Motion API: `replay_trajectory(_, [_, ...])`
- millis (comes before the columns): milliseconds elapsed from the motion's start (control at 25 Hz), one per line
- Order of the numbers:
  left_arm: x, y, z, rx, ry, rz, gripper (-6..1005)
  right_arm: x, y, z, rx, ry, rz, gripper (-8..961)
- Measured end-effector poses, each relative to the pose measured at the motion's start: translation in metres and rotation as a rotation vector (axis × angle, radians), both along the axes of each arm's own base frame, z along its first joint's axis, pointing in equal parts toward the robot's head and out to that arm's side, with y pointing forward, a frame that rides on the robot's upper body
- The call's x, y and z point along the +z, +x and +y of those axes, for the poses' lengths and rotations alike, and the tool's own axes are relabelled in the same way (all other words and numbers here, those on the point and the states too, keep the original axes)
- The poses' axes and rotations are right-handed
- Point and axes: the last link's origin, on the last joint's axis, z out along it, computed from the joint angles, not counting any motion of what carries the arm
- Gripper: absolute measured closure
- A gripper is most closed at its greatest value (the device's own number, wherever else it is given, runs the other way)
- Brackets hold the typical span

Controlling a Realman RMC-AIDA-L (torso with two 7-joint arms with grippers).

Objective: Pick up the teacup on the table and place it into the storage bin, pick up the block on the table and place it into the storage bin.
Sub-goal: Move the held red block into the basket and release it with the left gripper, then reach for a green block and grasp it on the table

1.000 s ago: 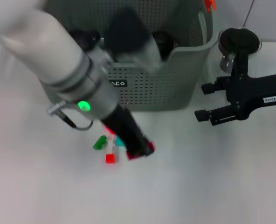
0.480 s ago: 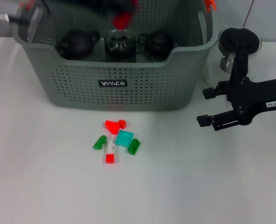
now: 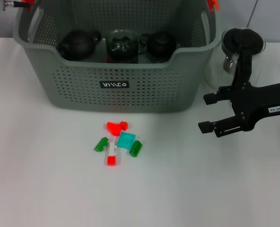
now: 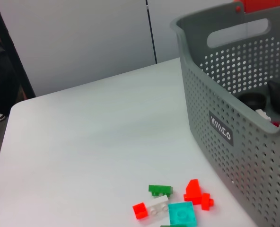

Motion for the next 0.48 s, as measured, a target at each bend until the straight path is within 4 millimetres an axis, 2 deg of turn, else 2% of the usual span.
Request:
replay_trajectory(160, [-0.004,-0.003,0.003,0.015,0.014,0.04,626,-0.002,-0.001,0.0,0.005,-0.007,-0.004,38])
replay_trajectory(320, [-0.002,-0.007,-0.001,0.017,0.02,0.037,484,-0.003,-0.001,-0.001,0.006,-0.013,-0.005,38])
replay_trajectory(480, [0.0,-0.01,-0.032,-0.059,-0.048,-0.022,323,-0.008,-0.005,-0.002,0.009,-0.035,-0.008,37])
